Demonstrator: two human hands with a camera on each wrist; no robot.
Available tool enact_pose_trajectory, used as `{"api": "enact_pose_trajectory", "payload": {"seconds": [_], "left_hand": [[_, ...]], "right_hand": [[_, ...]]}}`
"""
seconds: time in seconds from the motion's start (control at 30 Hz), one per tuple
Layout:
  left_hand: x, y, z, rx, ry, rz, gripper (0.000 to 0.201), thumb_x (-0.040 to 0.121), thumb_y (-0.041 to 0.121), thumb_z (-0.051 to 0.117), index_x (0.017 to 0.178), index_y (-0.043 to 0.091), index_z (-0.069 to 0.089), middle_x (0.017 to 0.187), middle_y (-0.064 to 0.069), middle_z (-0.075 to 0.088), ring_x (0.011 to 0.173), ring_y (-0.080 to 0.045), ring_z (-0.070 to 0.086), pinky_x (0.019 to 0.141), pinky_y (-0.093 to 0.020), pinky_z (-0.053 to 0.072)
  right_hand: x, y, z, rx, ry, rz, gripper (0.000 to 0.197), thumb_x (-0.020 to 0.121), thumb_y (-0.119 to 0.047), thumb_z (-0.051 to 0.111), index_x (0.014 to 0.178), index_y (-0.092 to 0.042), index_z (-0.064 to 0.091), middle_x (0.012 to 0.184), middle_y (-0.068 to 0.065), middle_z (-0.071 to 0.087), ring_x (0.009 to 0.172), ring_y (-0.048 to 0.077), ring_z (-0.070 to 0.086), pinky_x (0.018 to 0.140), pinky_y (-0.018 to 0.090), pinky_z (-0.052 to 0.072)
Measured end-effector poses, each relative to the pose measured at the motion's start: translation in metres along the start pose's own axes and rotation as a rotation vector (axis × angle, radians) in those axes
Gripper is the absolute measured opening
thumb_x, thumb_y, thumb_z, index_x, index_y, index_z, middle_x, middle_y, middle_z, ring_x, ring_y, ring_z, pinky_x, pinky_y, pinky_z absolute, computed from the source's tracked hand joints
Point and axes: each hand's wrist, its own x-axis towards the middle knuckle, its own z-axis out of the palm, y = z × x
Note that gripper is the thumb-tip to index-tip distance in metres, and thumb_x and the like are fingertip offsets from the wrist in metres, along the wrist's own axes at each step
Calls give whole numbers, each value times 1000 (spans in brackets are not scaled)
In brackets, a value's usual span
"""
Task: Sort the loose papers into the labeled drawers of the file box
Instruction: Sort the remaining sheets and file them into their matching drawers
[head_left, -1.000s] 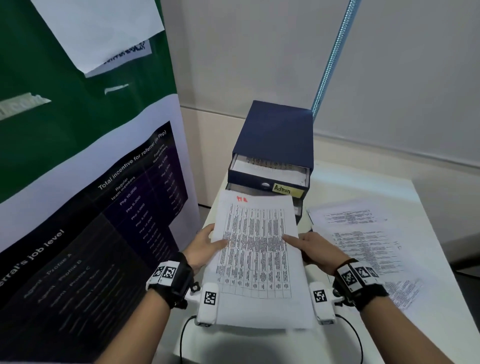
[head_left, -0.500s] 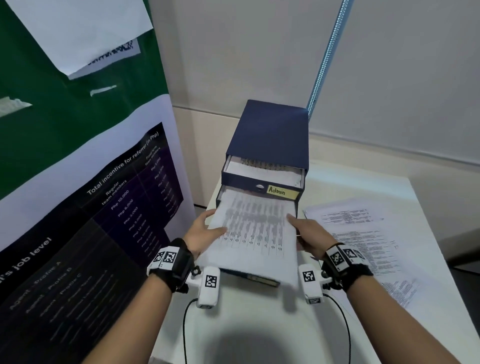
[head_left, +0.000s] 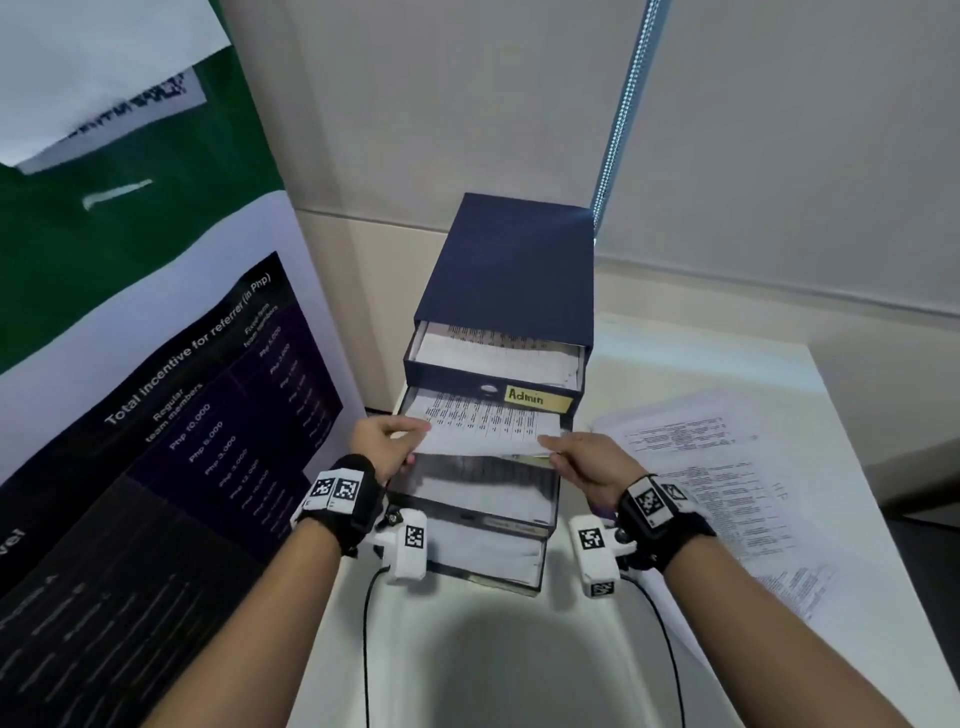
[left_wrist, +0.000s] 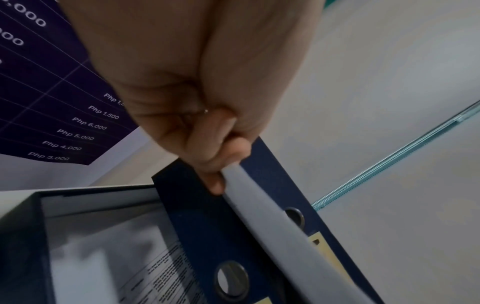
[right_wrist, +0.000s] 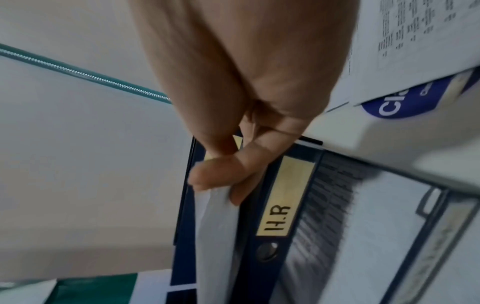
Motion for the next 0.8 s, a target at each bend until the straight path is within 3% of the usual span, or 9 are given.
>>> {"api": "enact_pose_trajectory", "payload": {"seconds": [0.1, 0.23, 0.33, 0.4, 0.5, 0.57, 0.63, 0.73, 0.8], "left_hand": [[11, 9, 10, -64, 92, -25, 22, 87, 9, 73, 104, -4, 73, 59, -4, 63, 38, -5, 51, 45, -15, 47], [15, 26, 21, 120, 60, 25, 45, 80, 18, 81, 117, -1, 67, 102, -13, 73, 87, -15, 69, 85, -21, 51], [5, 45, 28, 371, -40, 35, 52, 85, 20, 76, 131, 4, 60, 126, -13, 65, 107, -16, 61, 89, -19, 43], [-8, 61, 41, 602, -46, 72, 47, 89, 28, 72, 131, 9, 61, 125, -10, 66, 112, -21, 62, 92, -23, 46], [-27, 83, 78, 712, -138, 318, 32, 89, 33, 70, 118, 18, 69, 108, 2, 72, 93, -13, 66, 85, -25, 52], [-39, 93, 116, 522, -382, 386, 26, 89, 21, 71, 115, 21, 70, 105, 5, 73, 89, -11, 69, 83, -19, 55], [-50, 97, 162, 418, -631, 363, 26, 90, 13, 70, 115, 17, 71, 101, 0, 74, 86, -16, 70, 82, -17, 55], [-47, 70, 231, 466, -812, 303, 25, 89, 14, 71, 113, 20, 71, 101, -6, 74, 80, -15, 68, 83, -31, 59], [-36, 43, 272, 630, -784, 292, 34, 87, 20, 72, 121, 21, 67, 110, -5, 71, 91, -14, 67, 93, -34, 55]], "right_hand": [[2, -5, -2, 307, -42, 39, 9, 92, -2, 63, 98, 5, 64, 72, 11, 72, 62, 10, 71, 56, 15, 57], [5, -3, -42, 333, -13, -17, 19, 96, -11, 60, 104, 6, 65, 99, 23, 71, 75, 19, 74, 61, 22, 60], [26, 13, -102, -206, 319, -292, 20, 96, -15, 62, 100, 3, 68, 94, 29, 71, 66, 26, 70, 65, 32, 58], [43, 32, -149, -783, 466, -370, 28, 94, -23, 62, 113, -3, 66, 107, 23, 70, 91, 31, 70, 84, 36, 54], [64, 78, -199, -1350, 329, -159, 70, 90, -52, 48, 147, -12, 37, 153, 12, 37, 138, 34, 38, 110, 48, 36], [61, 110, -213, -1518, 227, -118, 75, 94, -53, 46, 155, -18, 19, 164, 5, 9, 149, 32, 14, 117, 50, 25], [48, 137, -220, -1594, 173, -201, 72, 96, -51, 46, 156, -23, 17, 165, 1, 1, 151, 27, 6, 121, 46, 18], [23, 152, -236, -1408, 163, -349, 42, 95, -47, 51, 131, -27, 60, 153, -3, 42, 138, 20, 38, 113, 45, 35], [12, 155, -255, -1182, 350, -437, 25, 91, -41, 60, 98, -22, 76, 115, 0, 68, 105, 16, 58, 94, 43, 50]]}}
